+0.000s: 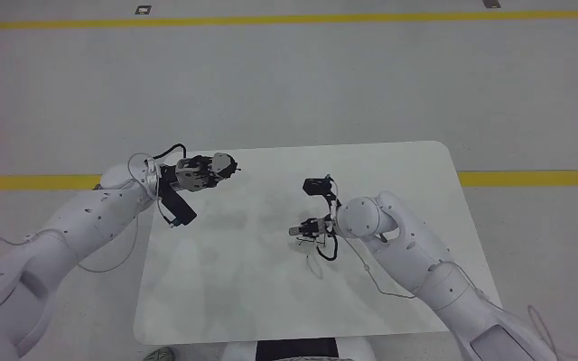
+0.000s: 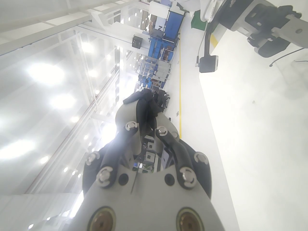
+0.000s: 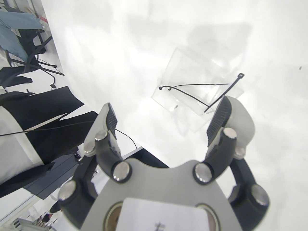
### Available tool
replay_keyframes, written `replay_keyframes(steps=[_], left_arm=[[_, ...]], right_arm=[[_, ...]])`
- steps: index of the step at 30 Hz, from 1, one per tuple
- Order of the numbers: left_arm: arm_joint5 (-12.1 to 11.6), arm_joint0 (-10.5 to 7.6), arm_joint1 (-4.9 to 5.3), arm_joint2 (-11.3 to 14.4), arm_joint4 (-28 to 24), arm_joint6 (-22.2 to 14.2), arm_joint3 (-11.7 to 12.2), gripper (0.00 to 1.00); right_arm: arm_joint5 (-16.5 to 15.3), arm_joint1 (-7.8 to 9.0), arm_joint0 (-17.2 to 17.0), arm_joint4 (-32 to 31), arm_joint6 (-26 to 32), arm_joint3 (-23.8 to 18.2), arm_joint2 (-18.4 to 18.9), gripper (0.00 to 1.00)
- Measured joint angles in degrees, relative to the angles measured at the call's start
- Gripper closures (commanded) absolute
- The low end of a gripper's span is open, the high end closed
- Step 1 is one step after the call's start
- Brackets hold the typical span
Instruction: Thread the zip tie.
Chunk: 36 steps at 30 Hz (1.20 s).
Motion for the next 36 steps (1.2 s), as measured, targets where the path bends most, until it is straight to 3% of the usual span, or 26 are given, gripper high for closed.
replay_keyframes(steps=[5,17,23,36], left_arm=[[0.0,0.00,0.00,0.0,0.0,0.0,0.0,1.00],[0.0,0.00,0.00,0.0,0.0,0.0,0.0,1.00],[0.0,0.00,0.00,0.0,0.0,0.0,0.0,1.00],[0.0,0.00,0.00,0.0,0.0,0.0,0.0,1.00]], right_arm=[[0.0,-0.66,-0.7,-0.2,1.7,-0.8,0.9,0.00],[0.0,-2.95,-0.6,-3.3,2.6,3.4,0.5,0.00],[0.0,-4.04,-1.0,-8.1,3.7,4.2,1.4,0.00],[0.0,-6.43,-4.3,-20.2,6.1,1.2,4.3,0.00]])
